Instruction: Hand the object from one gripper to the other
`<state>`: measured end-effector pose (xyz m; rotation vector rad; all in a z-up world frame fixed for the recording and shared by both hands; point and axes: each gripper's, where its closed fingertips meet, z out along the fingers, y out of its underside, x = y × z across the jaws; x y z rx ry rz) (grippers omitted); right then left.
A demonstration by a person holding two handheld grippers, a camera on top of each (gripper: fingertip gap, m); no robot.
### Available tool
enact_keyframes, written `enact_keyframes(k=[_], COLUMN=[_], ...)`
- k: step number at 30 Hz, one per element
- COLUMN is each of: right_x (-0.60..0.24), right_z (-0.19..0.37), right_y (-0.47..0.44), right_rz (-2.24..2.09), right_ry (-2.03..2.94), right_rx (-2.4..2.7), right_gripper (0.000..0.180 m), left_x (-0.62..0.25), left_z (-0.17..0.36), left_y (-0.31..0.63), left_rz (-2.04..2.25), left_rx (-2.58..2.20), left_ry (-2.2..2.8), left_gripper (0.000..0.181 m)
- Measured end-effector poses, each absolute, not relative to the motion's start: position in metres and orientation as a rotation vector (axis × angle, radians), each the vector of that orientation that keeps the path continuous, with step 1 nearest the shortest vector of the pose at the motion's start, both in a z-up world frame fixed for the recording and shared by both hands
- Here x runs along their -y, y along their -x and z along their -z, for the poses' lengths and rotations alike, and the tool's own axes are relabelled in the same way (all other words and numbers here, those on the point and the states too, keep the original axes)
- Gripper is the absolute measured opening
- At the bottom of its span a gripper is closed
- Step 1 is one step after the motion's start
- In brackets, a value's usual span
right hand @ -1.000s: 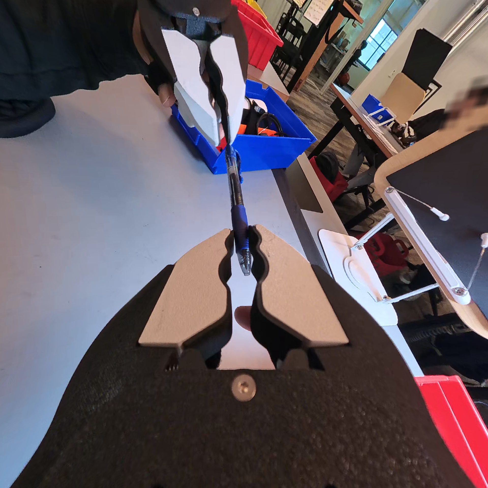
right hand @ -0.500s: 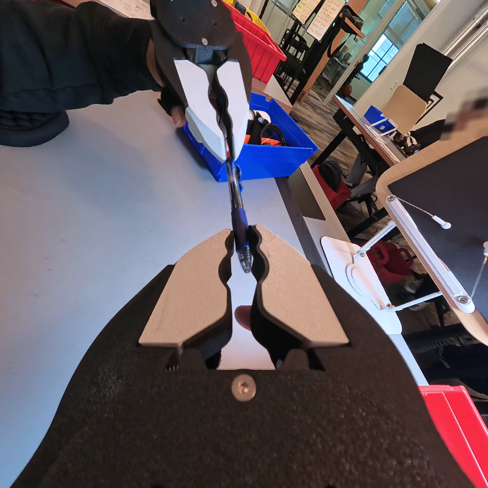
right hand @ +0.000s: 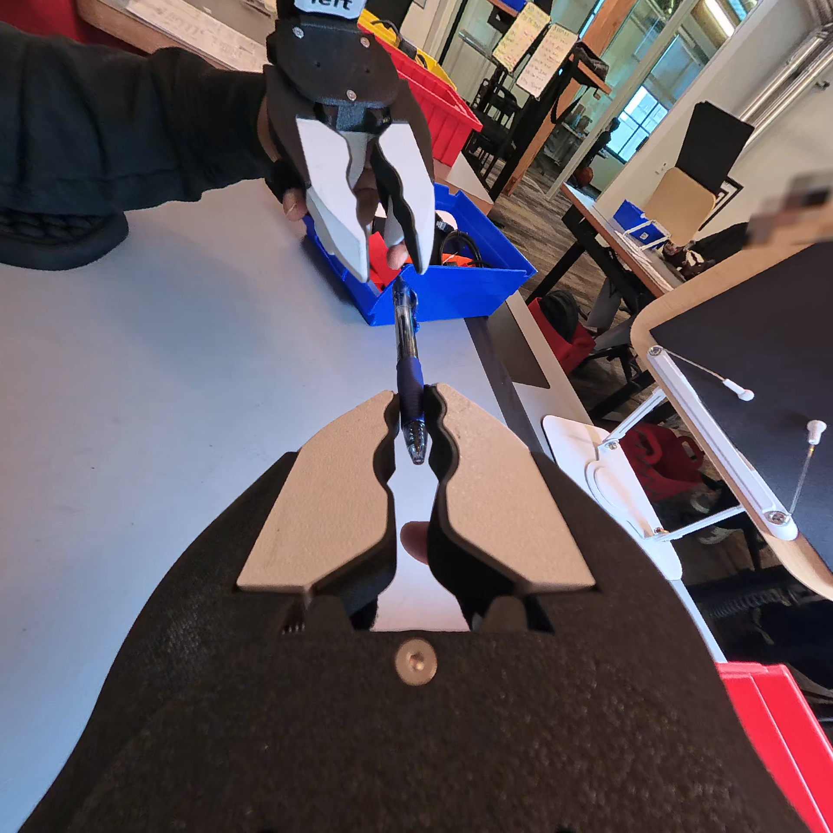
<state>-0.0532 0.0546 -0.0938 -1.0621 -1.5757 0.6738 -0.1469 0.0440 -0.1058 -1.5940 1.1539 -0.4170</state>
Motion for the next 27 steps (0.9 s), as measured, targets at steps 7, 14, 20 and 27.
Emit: enact_keyframes(k=[7, 14, 20, 27], right_x=[-0.051, -0.052, -0.057, -0.076], right_z=[0.092, 0.093, 0.093, 0.077], right_y=[0.054, 0.052, 0.051, 0.041], right_rz=[-0.687, -0.689, -0.667, -0.670], right_ry=[1.043, 1.047, 1.060, 1.107], right_rx=[1.583, 1.584, 1.563, 1.438], right_gripper=[0.010, 0.010, 0.011, 0.044], left_x=[-0.044, -0.037, -0.034, -0.043], left_z=[0.110, 0.109, 0.108, 0.100], left_y=[0.144, 0.140, 0.138, 0.152], left_rz=[0.416, 0.422, 0.425, 0.370], left_rx=[-1.168, -1.233, -1.253, -1.183], left_ry=[1.602, 1.585, 1.583, 1.593], left_gripper=[0.024, 0.007, 0.006, 0.006])
